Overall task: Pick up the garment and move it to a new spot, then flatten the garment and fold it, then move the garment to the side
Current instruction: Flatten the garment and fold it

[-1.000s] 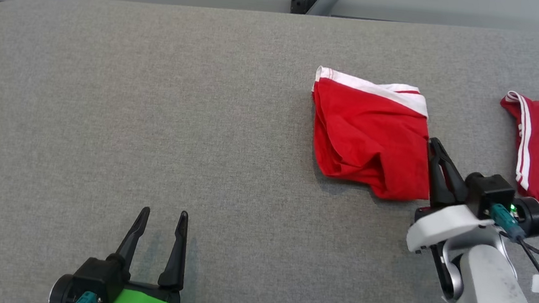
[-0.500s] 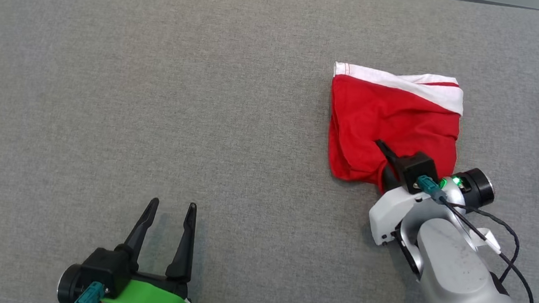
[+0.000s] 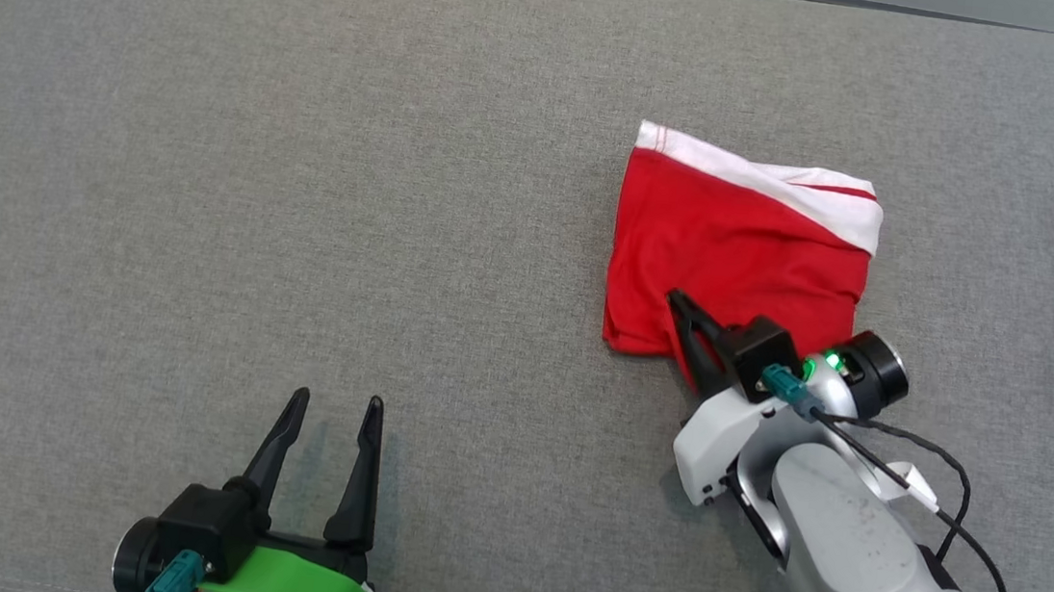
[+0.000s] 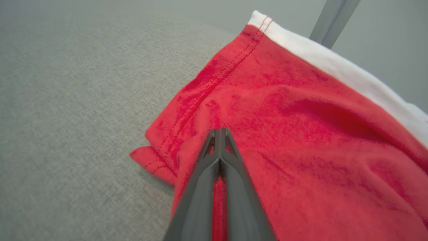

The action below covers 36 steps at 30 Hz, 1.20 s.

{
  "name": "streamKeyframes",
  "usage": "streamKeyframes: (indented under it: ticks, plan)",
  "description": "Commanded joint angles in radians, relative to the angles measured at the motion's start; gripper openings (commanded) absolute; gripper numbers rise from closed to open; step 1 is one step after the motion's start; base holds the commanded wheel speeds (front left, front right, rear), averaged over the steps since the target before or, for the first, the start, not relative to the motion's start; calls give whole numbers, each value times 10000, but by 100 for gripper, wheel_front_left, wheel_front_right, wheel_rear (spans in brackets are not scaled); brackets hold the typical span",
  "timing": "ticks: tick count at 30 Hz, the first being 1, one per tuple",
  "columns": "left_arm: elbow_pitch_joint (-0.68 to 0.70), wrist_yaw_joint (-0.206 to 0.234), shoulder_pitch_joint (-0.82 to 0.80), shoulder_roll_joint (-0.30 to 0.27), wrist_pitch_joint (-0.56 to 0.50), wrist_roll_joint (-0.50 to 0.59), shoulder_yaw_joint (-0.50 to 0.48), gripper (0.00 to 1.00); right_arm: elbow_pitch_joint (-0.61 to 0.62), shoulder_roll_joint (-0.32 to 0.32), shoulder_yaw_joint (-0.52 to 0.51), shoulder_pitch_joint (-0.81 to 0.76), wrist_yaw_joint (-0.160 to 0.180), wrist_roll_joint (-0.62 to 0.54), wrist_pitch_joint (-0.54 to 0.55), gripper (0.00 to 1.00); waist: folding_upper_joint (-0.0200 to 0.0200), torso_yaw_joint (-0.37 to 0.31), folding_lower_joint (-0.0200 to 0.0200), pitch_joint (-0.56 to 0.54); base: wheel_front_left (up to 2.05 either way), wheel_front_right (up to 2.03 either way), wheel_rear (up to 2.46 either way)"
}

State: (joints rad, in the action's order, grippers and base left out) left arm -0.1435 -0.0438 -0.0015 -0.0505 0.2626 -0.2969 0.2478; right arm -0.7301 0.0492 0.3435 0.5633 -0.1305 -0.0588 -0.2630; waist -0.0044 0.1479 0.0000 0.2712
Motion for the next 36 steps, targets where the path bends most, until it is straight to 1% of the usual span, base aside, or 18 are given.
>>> streamKeyframes:
  ticks: [1,3,6,12,18,22,25,26,28,29,30,36]
  plan:
    - [-19,41,-83,-13,24,2,-1,100,-223,35,155,-155,-3,67,-20,0,44,5,0,-4,0,0,0]
    - [-30,41,-85,-13,24,-4,13,100,-349,30,274,-144,-3,102,-20,0,44,13,0,-13,0,0,0]
    - [-48,46,-68,-14,24,-37,24,100,-626,17,774,-45,-3,251,-18,0,44,45,0,-30,0,0,0]
    - [-50,77,13,-13,24,-42,-20,100,-65,34,1307,3,0,519,-21,0,44,83,0,-111,0,0,0]
    - [-59,97,129,-14,24,-74,-42,100,-473,30,1741,-124,0,790,-22,0,44,14,0,-254,0,0,0]
    - [-32,149,204,-13,24,-85,-137,100,-69,31,1806,-239,0,1090,-22,0,44,-197,0,-377,0,0,0]
    - [-37,172,302,-14,24,-74,-293,100,576,36,1557,-474,0,1255,-23,0,44,-413,0,-525,0,0,0]
    - [-25,189,382,-14,24,-36,-408,100,1140,36,1230,-768,0,1301,-23,19,44,-576,0,-678,0,0,0]
    - [-4,206,457,-14,26,-17,-514,100,1723,86,787,-1176,0,1199,-22,54,44,-728,0,-843,0,0,0]
    - [12,227,501,-14,24,-11,-594,100,1994,138,567,-1411,0,1143,-22,91,44,-804,0,-931,0,0,0]
    - [30,239,557,-14,24,-12,-676,100,2277,205,314,-1651,0,1071,-22,100,44,-876,0,-1006,0,0,0]
    - [170,231,783,-16,24,40,-1131,100,3842,408,-1347,-3098,0,816,-23,100,44,-1212,0,-1407,0,0,0]
